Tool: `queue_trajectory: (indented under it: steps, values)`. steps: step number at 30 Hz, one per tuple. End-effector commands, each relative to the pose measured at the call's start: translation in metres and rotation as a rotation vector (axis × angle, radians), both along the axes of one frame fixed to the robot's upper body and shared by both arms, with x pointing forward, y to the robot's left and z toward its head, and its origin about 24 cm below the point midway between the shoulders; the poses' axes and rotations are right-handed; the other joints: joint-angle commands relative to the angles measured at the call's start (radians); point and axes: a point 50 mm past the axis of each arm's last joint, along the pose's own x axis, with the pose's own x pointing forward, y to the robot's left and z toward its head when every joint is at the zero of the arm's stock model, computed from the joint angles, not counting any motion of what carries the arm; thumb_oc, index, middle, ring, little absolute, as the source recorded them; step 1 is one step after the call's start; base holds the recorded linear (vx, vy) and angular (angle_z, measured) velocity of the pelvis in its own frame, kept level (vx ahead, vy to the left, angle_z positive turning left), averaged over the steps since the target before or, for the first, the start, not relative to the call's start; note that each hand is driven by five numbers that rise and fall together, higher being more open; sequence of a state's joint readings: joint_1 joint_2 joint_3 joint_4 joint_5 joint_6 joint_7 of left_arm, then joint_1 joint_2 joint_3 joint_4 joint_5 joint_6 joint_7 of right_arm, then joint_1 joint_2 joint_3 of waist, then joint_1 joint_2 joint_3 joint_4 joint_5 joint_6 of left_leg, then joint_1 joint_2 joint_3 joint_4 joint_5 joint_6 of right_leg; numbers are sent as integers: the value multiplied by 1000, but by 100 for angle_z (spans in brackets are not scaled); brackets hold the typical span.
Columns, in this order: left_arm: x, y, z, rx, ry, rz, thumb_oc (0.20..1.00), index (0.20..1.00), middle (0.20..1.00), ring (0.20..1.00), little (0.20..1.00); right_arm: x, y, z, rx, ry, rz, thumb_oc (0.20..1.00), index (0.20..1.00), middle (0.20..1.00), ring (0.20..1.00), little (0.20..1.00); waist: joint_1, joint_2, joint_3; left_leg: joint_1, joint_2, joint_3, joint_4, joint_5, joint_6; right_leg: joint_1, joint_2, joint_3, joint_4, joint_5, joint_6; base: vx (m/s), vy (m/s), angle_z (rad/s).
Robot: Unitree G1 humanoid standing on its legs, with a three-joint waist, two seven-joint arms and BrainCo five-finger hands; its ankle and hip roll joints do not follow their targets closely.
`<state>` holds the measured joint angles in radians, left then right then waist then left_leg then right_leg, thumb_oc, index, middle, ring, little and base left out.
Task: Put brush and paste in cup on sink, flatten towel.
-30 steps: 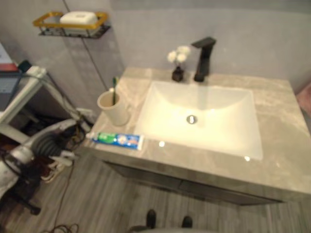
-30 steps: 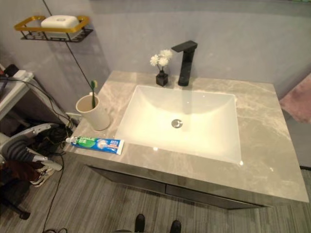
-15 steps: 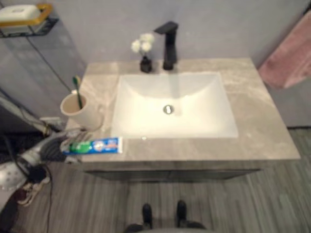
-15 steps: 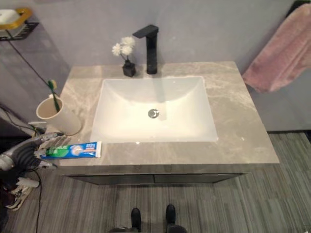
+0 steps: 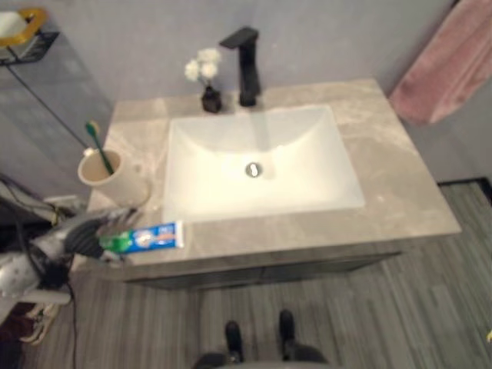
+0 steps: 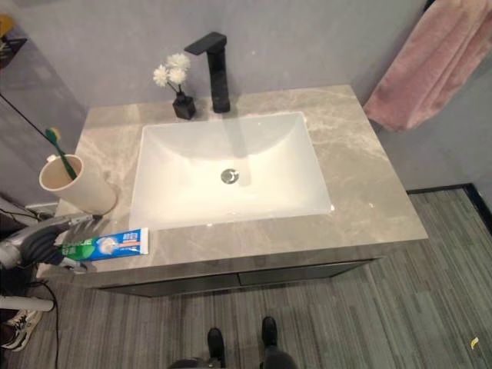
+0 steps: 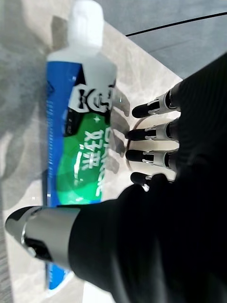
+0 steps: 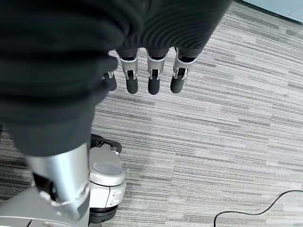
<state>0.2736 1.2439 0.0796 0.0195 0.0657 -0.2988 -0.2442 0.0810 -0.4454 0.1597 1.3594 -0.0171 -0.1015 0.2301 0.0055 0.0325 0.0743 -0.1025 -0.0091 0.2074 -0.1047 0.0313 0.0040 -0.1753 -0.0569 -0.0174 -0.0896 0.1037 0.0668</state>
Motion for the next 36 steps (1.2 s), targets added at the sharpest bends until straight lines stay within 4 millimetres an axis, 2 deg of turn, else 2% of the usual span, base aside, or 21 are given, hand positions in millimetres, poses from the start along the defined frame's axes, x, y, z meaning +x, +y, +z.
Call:
queue_trajectory:
  steps: [1,13,16,18,26,29,33,35,36]
  values:
    - [6,3,20,121,-21,-41,1000,1000,1000,1000,1000,-8,-13,5,-32,24,-36,1000,1000,1000,1000,1000,-11,-18,-42,7,-25,-10,17,-126,44,-5,-66,10,2,-33,114,-4,-7,5]
    - [2,-4,7,222,67,-121,1000,1000,1000,1000,1000,-4,-20,9,-55,3,-37,1000,1000,1000,1000,1000,-9,-15,-44,13,-26,-42,17,-121,41,24,-73,-30,2,-47,107,-11,-8,7]
    - [1,-4,5,386,90,-183,1000,1000,1000,1000,1000,0,-19,9,-58,-12,-24,1000,1000,1000,1000,1000,-12,-16,-44,17,-24,-47,17,-122,40,31,-74,-37,2,-52,105,-13,-10,12]
    - [0,-4,1,410,89,-191,1000,1000,1000,1000,1000,0,-18,8,-63,-16,-27,1000,1000,1000,1000,1000,-9,-19,-44,20,-24,-51,17,-123,39,36,-73,-41,2,-55,104,-13,-13,9]
    - [-4,3,-23,465,146,-187,1000,1000,1000,1000,1000,0,-21,9,-79,-15,-25,1000,1000,1000,1000,1000,-12,-29,-44,28,-19,-55,17,-123,37,47,-70,-51,2,-63,97,-3,-4,1]
    - [-6,11,-42,467,175,-143,1000,1000,1000,1000,1000,3,-21,10,-89,-21,-17,1000,1000,1000,1000,1000,-16,-36,-42,27,-17,-53,17,-121,36,47,-68,-50,2,-64,95,0,0,0]
    - [-7,12,-50,478,185,-139,1000,1000,1000,1000,1000,5,-21,10,-94,-28,-19,1000,1000,1000,1000,1000,-15,-39,-39,25,-16,-52,17,-121,36,44,-67,-50,2,-64,94,0,0,0]
    - [-11,15,-64,476,207,-121,1000,1000,1000,1000,1000,5,-22,10,-103,-34,-15,1000,1000,1000,1000,1000,-19,-45,-37,19,-16,-51,17,-118,36,37,-66,-45,2,-62,93,0,0,0]
    - [-10,15,-64,476,206,-122,1000,1000,1000,1000,1000,5,-22,10,-103,-34,-16,1000,1000,1000,1000,1000,-18,-45,-37,18,-16,-51,17,-118,36,37,-66,-45,2,-62,93,0,0,0]
